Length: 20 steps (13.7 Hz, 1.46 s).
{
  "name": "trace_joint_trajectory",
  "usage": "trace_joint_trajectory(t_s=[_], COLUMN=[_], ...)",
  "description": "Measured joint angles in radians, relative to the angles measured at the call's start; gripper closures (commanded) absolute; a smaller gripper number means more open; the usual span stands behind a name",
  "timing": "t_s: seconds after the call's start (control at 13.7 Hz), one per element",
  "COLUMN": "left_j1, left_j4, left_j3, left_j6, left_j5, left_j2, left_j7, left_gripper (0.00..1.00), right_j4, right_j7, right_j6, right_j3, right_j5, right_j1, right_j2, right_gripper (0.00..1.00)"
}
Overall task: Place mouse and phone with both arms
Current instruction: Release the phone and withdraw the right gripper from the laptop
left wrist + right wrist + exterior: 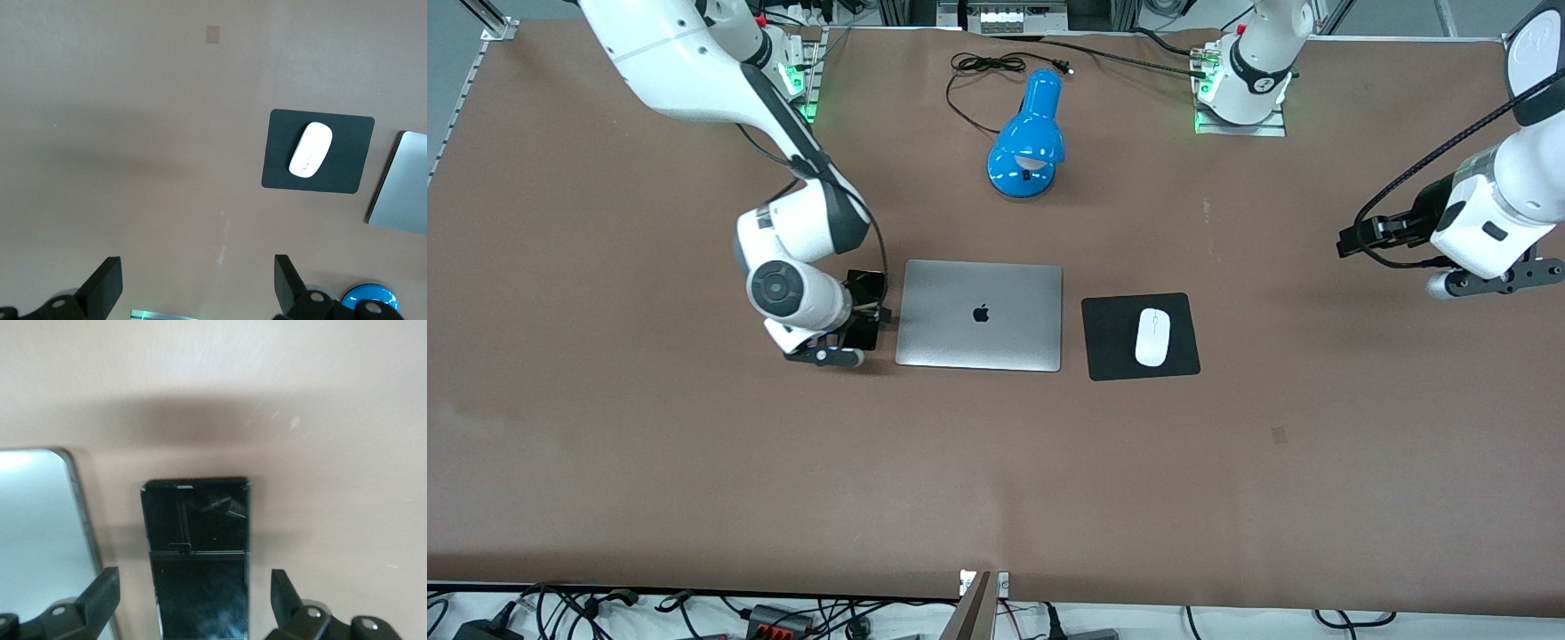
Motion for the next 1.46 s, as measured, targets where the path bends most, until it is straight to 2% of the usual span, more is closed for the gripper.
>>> trace_joint_trajectory(t_s=[0.37, 0.66, 0.88, 1.02, 1.24, 1.46], left_j1=[-0.002, -0.011, -0.012, -0.012, -0.013, -0.012], left_j4=[0.019, 0.019, 0.019, 0.019, 0.019, 0.019], left_j3=[-0.009, -0.03, -0.034, -0.041, -0.045, -0.045], left_j6=[0.0, -0.002, -0.024, -0.04, -0.046, -0.048], left_j5=[0.023, 0.047, 0.05, 0.05, 0.05, 0.05], left_j2=[0.006, 0.006, -0.005, -0.016, -0.027, -0.027], left_j7=[0.0, 0.001, 0.001, 0.001, 0.001, 0.001], left_gripper=[0.0, 0.0, 0.0, 0.0, 0.0, 0.0], right_j4=[0.247, 0.378, 0.405, 0.406, 0.407, 0.41], right_j7=[-0.082, -0.172, -0.2, -0.305, -0.415, -0.445], right_j6=[-0.325, -0.383, -0.417, -0.447, -0.456, -0.457], right_j3=[-0.007, -0.011, -0.015, -0.028, -0.108, -0.13], right_j5=[-0.052, -0.054, -0.054, -0.055, -0.053, -0.053], right_j1=[-0.057, -0.151, -0.215, -0.273, -0.315, -0.322], right_j2=[-0.089, -0.121, -0.177, -0.211, -0.232, -0.266], right_gripper=[0.0, 0.0, 0.0, 0.0, 0.0, 0.0])
